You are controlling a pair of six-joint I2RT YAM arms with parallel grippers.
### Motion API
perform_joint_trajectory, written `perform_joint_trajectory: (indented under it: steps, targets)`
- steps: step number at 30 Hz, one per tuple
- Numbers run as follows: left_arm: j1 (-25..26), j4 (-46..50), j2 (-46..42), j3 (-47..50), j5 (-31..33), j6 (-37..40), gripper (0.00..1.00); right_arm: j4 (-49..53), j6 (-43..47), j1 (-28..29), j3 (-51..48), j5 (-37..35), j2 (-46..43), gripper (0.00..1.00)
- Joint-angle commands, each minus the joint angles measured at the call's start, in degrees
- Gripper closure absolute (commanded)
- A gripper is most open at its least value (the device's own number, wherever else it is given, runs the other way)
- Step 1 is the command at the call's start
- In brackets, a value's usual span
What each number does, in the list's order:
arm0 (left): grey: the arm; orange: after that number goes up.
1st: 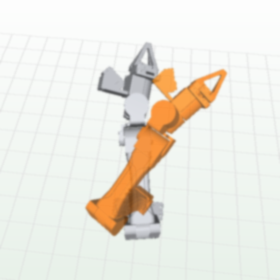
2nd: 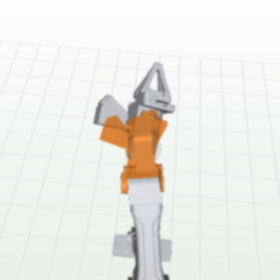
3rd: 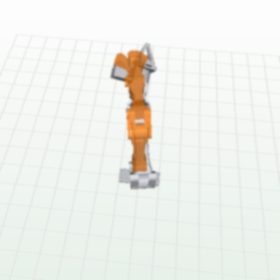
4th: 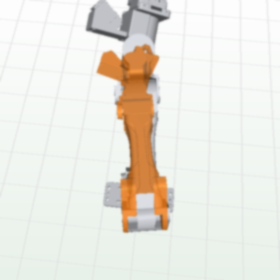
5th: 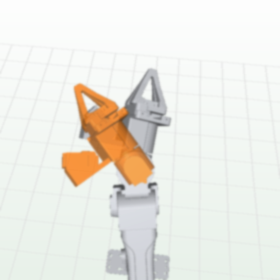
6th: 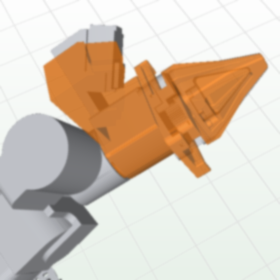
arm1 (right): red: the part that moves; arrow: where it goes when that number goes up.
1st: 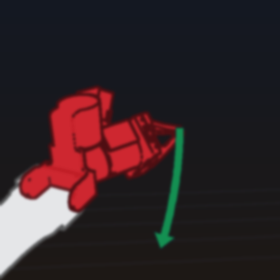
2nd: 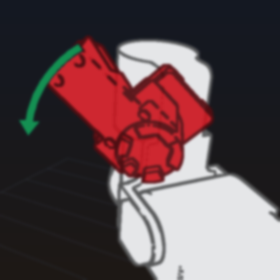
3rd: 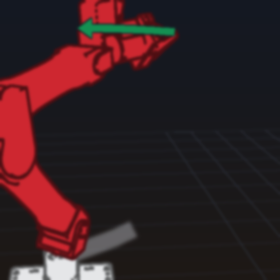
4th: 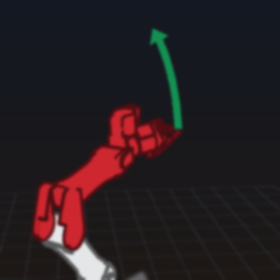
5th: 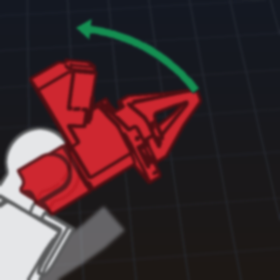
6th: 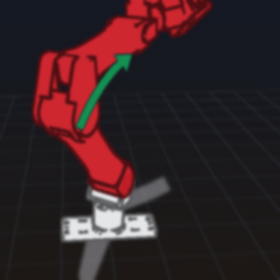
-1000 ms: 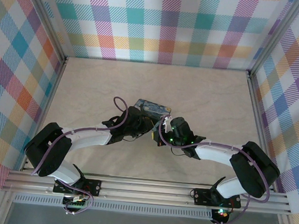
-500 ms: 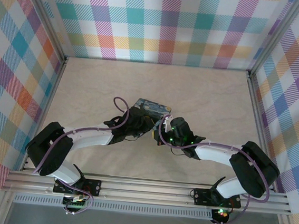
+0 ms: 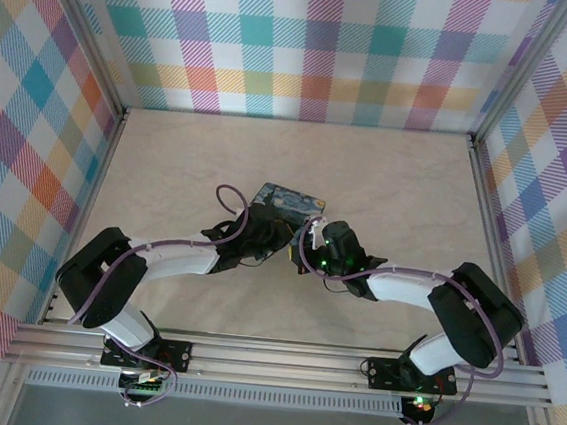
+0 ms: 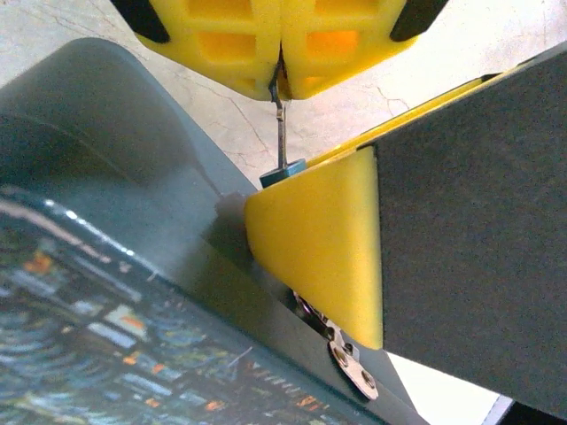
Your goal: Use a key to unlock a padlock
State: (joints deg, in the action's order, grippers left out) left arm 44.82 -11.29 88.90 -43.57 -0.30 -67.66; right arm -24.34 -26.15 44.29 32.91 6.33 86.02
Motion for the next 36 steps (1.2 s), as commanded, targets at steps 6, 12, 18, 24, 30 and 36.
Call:
perform_joint_trajectory:
  steps: [6, 12, 18, 24, 30, 36]
  targets:
    - [2.84, -0.14, 2.26, -0.47, -7.72, -1.42, 1.00, -20.71, -0.18, -0.30, 4.47, 2.54, 2.37, 1.00]
    - [2.87, -3.07, 3.61, -0.11, -9.47, -3.18, 1.00, -26.14, -1.07, -0.35, 4.86, 2.89, 4.01, 1.00]
    - [2.87, -4.62, 4.61, -0.14, -10.78, -3.71, 1.00, -28.62, -1.05, -0.40, 4.89, 2.31, 5.95, 1.00]
    - [2.76, -4.00, 4.70, 0.23, -10.25, -2.63, 0.96, -23.87, 1.15, -0.48, 3.56, 1.26, 6.75, 1.00]
    - [2.25, -2.63, 3.80, 0.84, -8.96, -0.97, 0.86, -17.99, 0.50, -0.95, 2.44, 0.98, 8.43, 1.00]
    - [1.71, -2.95, 3.22, 2.32, -8.76, -1.24, 0.77, -19.87, -0.92, -1.23, 1.20, 2.02, 10.53, 1.00]
